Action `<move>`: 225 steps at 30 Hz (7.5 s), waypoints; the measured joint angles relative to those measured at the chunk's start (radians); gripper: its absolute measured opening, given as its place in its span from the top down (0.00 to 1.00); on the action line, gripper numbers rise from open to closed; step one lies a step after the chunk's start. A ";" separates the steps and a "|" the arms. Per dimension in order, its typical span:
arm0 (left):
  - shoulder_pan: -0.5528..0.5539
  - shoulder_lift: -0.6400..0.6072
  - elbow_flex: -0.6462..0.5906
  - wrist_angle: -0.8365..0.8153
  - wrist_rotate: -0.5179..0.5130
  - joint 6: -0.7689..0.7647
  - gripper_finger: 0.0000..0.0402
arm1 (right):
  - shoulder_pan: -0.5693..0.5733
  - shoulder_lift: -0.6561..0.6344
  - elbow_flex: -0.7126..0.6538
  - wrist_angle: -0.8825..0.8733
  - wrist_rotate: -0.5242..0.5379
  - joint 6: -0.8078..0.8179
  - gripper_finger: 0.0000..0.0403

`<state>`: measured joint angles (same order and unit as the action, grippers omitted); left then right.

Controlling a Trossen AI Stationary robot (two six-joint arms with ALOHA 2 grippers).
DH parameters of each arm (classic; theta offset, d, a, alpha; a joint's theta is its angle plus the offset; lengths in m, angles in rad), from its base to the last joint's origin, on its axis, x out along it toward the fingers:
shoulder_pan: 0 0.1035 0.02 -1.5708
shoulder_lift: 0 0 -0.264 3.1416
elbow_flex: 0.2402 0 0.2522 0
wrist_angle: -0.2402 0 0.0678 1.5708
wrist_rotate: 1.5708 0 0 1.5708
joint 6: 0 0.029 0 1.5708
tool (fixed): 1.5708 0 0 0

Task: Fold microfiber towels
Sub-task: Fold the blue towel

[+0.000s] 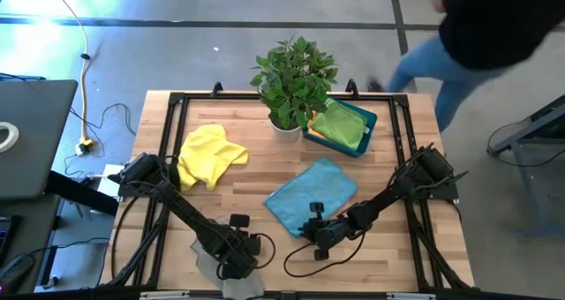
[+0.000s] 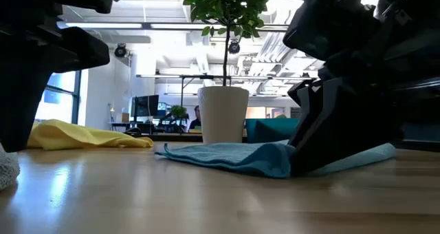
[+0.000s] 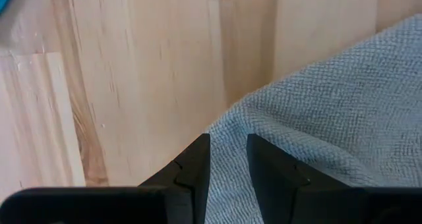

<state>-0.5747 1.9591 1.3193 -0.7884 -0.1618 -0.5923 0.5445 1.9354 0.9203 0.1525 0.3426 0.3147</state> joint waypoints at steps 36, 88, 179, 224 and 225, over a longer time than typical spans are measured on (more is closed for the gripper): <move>0.040 0.006 -0.032 0.341 -0.442 0.225 0.73 | 0.040 -0.079 0.336 -0.540 0.011 0.385 1.00; 0.124 0.052 -0.046 0.794 -0.327 0.281 0.74 | 0.146 -0.155 0.389 -0.779 0.205 0.592 1.00; 0.196 0.087 -0.046 0.732 -0.093 0.304 0.96 | 0.211 -0.154 0.388 -0.721 0.152 0.390 1.00; 0.241 0.085 -0.046 0.716 0.032 0.217 1.00 | 0.296 0.059 0.388 -0.436 0.252 0.121 0.51; 0.241 0.085 -0.046 0.716 0.032 0.217 1.00 | 0.301 0.081 0.388 -0.432 0.258 0.111 0.51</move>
<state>-0.3332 2.0438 1.2732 -0.0723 -0.1295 -0.3752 0.8451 2.0165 1.3079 -0.2797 0.6003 0.4259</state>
